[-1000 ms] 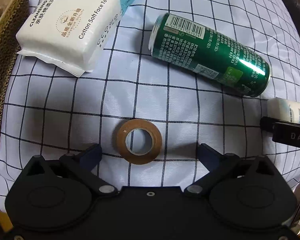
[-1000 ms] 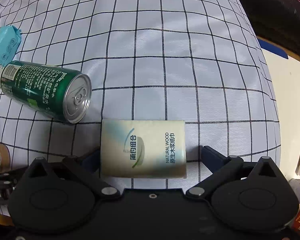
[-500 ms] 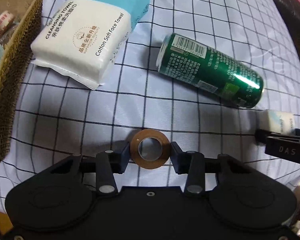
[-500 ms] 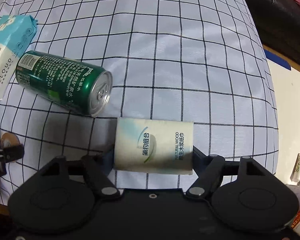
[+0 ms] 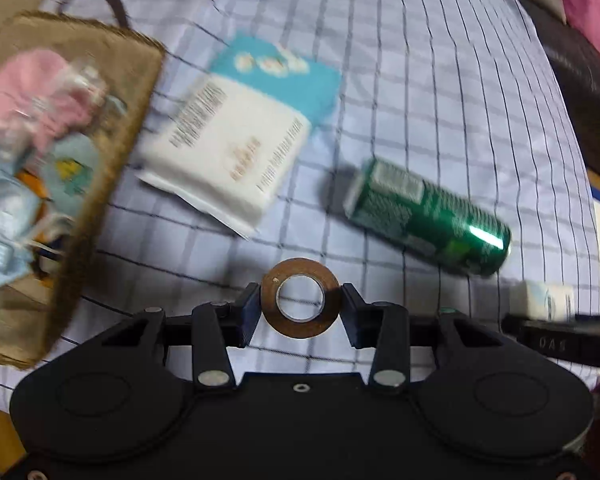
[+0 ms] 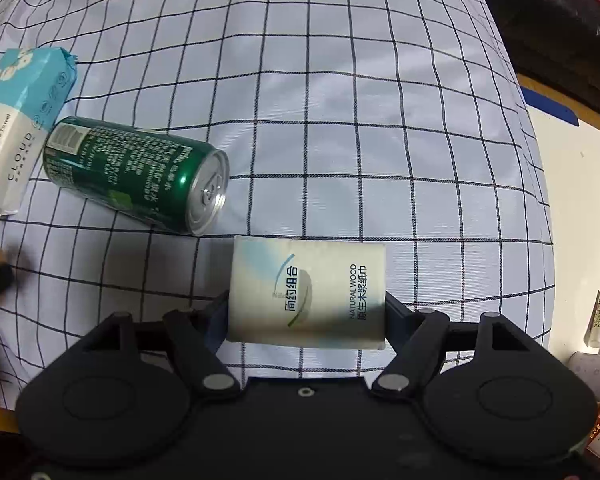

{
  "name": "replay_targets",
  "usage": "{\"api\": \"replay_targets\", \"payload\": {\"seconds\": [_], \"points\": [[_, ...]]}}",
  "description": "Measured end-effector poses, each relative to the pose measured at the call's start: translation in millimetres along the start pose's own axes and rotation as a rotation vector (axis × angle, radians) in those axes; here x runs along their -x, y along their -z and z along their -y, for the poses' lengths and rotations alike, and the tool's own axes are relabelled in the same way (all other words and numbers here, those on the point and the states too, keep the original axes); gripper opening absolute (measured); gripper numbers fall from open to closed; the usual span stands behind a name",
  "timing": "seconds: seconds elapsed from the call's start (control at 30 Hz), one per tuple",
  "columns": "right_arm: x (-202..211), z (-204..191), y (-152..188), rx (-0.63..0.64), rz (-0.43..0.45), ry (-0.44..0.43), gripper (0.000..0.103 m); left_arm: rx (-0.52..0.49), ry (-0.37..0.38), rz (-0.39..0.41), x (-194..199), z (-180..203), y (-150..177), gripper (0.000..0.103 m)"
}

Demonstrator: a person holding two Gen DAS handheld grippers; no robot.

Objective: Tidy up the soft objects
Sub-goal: 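Carry the tape roll and tissue pack into the basket and open both tools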

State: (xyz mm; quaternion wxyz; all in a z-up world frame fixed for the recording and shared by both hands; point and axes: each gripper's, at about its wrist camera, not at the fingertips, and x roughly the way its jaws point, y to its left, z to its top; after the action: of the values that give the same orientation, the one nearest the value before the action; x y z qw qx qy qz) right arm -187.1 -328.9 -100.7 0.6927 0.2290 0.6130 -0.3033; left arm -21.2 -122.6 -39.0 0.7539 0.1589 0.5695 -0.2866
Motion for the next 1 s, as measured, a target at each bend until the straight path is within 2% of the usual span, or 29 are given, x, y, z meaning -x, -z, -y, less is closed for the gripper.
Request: {"api": "replay_targets", "payload": {"seconds": [0.17, 0.4, 0.57, 0.77, 1.0], "points": [[14.7, -16.0, -0.2, 0.02, 0.018, -0.007, 0.074, 0.052, -0.04, 0.07, 17.6, -17.6, -8.1, 0.042], [54.3, -53.8, -5.6, 0.077, 0.109, -0.047, 0.074, 0.124, -0.136, 0.179, 51.7, -59.3, -9.2, 0.042], [92.0, -93.0, -15.0, 0.129, 0.174, -0.136, 0.074, 0.198, -0.177, 0.195, 76.4, -105.6, -5.1, 0.042], [136.3, -155.1, -31.0, 0.223, 0.259, -0.201, 0.074, 0.272, -0.247, 0.213, 101.2, -153.0, -11.1, 0.042], [183.4, -237.9, -48.4, 0.328, 0.302, -0.319, 0.074, 0.304, -0.29, 0.188, 104.3, -185.3, -15.1, 0.042]]}}
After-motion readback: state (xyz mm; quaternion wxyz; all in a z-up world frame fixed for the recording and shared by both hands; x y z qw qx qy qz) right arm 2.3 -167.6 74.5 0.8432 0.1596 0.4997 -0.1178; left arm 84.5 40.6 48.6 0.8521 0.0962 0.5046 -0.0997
